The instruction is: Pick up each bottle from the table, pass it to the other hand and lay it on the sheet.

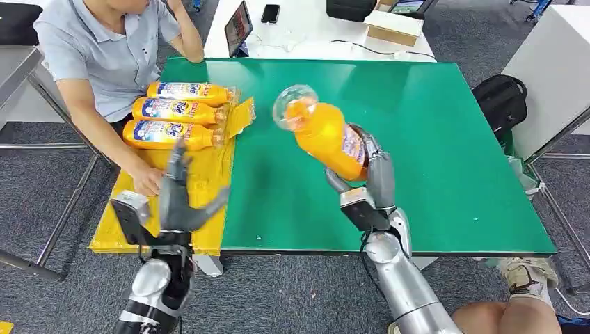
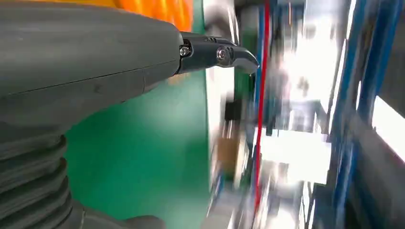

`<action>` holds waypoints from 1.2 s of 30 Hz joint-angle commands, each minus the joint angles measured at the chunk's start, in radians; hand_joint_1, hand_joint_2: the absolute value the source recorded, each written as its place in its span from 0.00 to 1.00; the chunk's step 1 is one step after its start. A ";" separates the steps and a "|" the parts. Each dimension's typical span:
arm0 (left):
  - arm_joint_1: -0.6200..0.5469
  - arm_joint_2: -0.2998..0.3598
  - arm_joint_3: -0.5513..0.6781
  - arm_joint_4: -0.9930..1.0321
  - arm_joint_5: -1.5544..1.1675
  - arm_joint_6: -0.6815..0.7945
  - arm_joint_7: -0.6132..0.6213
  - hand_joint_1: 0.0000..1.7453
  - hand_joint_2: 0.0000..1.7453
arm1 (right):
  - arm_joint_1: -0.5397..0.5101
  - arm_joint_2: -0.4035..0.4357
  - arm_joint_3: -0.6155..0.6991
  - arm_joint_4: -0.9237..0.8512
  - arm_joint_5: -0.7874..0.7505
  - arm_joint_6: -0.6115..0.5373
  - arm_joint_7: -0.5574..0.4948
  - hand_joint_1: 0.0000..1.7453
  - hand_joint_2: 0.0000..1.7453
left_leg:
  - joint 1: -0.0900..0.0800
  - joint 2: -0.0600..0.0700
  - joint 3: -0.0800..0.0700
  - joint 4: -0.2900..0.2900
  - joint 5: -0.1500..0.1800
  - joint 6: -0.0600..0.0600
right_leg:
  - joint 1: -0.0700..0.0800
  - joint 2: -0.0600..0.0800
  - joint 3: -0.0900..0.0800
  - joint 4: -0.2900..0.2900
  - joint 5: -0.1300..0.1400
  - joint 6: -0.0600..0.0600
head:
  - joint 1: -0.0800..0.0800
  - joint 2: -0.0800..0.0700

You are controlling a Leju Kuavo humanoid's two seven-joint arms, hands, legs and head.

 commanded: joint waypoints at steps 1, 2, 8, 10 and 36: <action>0.008 0.058 -0.178 0.118 0.007 -0.168 0.016 0.00 1.00 | -0.003 0.034 0.191 0.018 -0.058 0.140 0.000 1.00 1.00 | 0.000 0.003 0.003 -0.001 -0.002 -0.001 | 0.000 0.002 0.002 -0.001 -0.001 -0.002 | 0.000 0.000; -0.001 0.055 -0.176 0.112 -0.001 -0.158 0.011 0.00 1.00 | -0.008 0.045 0.213 0.043 -0.054 0.156 0.000 1.00 1.00 | 0.001 0.005 0.005 -0.001 -0.003 -0.002 | 0.001 0.003 0.004 -0.001 -0.002 -0.003 | 0.000 0.000; -0.014 0.035 -0.177 0.049 0.032 -0.153 0.030 0.00 1.00 | 0.007 0.133 0.343 0.144 -0.107 0.184 0.000 1.00 1.00 | 0.002 0.006 0.004 -0.001 -0.002 -0.002 | 0.003 0.003 0.001 -0.001 -0.001 -0.003 | 0.000 0.000; -0.013 0.034 -0.179 0.046 0.033 -0.153 0.030 0.00 1.00 | 0.014 0.144 0.352 0.147 -0.100 0.171 0.000 1.00 1.00 | 0.003 0.004 0.002 -0.001 -0.001 -0.002 | 0.003 0.002 0.001 0.000 -0.001 -0.002 | 0.000 0.000; -0.031 -0.012 -0.069 0.007 0.186 -0.027 0.011 0.00 1.00 | 0.021 0.178 0.488 0.241 -0.095 0.147 0.000 1.00 1.00 | 0.003 0.003 0.002 -0.001 -0.001 -0.002 | 0.003 0.001 0.001 0.000 -0.001 -0.002 | 0.000 0.000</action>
